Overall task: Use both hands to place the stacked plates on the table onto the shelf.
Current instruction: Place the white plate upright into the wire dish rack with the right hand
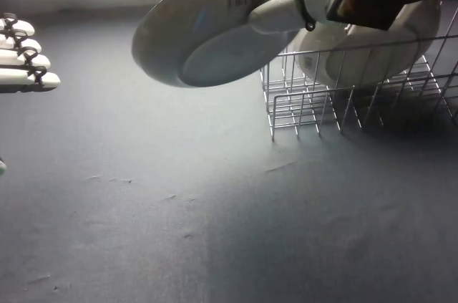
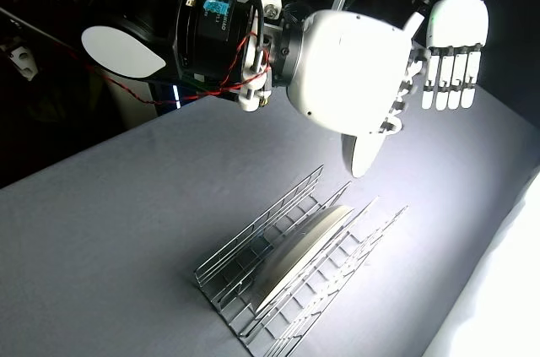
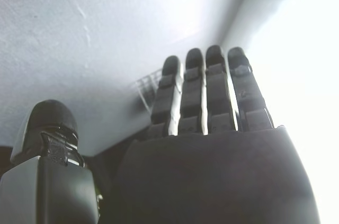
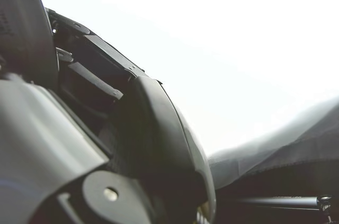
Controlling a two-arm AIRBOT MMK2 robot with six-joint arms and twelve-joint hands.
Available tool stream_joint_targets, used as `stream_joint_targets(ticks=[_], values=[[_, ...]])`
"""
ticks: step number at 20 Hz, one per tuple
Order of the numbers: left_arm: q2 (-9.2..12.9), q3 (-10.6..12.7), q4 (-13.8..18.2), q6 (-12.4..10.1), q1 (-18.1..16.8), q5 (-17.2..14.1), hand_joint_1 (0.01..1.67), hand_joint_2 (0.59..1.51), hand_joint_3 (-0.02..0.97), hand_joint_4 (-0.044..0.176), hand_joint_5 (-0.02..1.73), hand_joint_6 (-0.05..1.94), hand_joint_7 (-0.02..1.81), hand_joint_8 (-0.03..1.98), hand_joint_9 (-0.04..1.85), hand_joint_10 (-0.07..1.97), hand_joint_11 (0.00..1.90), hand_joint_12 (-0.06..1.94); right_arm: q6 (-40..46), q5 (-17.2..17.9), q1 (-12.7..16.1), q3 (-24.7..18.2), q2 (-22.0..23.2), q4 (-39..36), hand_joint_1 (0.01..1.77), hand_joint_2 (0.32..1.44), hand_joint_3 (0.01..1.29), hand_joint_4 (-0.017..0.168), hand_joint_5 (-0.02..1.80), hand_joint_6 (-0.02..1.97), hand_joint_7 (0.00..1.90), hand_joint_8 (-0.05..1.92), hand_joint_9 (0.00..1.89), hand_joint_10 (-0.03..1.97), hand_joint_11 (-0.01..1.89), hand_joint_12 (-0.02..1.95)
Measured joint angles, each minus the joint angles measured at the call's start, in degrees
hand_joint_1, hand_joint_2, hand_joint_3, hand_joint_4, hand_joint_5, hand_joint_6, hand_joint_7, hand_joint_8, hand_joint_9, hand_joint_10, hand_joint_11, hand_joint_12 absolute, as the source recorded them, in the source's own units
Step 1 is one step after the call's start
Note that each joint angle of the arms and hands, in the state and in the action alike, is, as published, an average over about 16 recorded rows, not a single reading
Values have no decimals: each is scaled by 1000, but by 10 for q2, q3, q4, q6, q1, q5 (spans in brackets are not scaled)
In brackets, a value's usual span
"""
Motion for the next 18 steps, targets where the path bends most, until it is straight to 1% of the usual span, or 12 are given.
stream_joint_targets(ticks=[5, 10, 14, 18], values=[[-1, 1, 1, -2, -1, -1, 22, 1116, 19, 8, 118, 18, 133, 5, 94, 7, 30, 40, 0, -21, 8, -4, 12, 24, 1409, 998, 15, -9, 949, 897, 1076, 731, 1015, 1013, 840, 1165], [-2, 1, 1, -3, -3, -2, 22, 1117, 19, 8, 117, 18, 127, 5, 94, 7, 35, 45, 0, -32, 16, -12, 30, 37, 1411, 998, 15, -9, 948, 891, 1097, 693, 1024, 995, 848, 1172], [-2, 1, 2, -3, -4, -2, 22, 1123, 19, 8, 135, 18, 150, 6, 120, 7, 33, 132, 0, -39, 19, -20, 48, 42, 1411, 998, 15, -9, 957, 850, 1102, 702, 1030, 976, 851, 1203], [-3, 1, 2, -4, -5, -3, 22, 1126, 19, 8, 141, 18, 158, 6, 130, 7, 32, 163, 0, -42, 19, -26, 69, 45, 1411, 997, 14, -8, 966, 809, 1098, 741, 1031, 977, 842, 1259]])
